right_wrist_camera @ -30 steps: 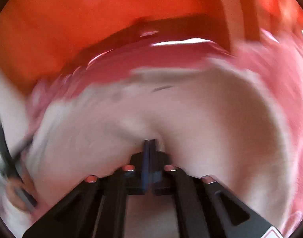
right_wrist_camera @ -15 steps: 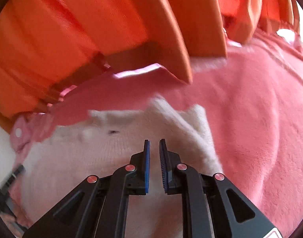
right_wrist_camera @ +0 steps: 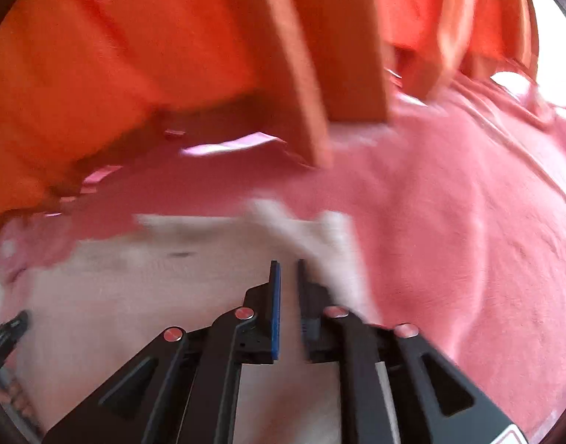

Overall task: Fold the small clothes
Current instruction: 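Release the hem and press the folded sweater flat with both tools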

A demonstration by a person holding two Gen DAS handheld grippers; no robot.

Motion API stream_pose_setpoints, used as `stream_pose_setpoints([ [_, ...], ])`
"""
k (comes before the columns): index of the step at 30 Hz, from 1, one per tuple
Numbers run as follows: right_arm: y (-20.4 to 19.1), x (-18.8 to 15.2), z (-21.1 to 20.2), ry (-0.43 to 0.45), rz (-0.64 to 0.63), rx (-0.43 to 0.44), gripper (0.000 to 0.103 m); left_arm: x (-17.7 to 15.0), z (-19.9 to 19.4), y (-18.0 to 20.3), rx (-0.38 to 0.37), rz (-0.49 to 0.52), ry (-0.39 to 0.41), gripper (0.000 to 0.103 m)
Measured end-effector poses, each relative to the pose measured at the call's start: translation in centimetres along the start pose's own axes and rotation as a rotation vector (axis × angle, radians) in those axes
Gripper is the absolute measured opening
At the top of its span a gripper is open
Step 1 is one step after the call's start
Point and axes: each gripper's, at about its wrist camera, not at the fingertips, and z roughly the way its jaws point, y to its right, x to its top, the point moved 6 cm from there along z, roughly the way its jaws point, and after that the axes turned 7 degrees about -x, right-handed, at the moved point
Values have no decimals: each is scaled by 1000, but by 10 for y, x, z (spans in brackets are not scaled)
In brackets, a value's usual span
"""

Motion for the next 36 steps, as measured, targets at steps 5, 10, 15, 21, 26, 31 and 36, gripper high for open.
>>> stream_pose_setpoints([
  [5,-103,-45,-32,-32,-215,190,14,-18,-45,-25,51,-120,12,66],
  [10,-156,-102,-6,-177,-337,246,14,-59,-50,-56,84,-243,-75,67],
  [15,-159,-110,-1,-144,-370,235,13,-68,-50,-57,98,-249,-57,75],
  [21,-151,-107,2,-164,-316,284,12,-61,-45,-48,7,-289,-76,24],
  [26,-144,-100,0,-200,-254,317,13,-21,-74,1,-107,-240,12,15],
  [31,-90,-54,-21,-136,-81,294,23,3,-99,133,-271,-29,64,10],
  [36,14,-8,-35,-55,171,227,37,-46,-67,284,-494,167,-79,0],
])
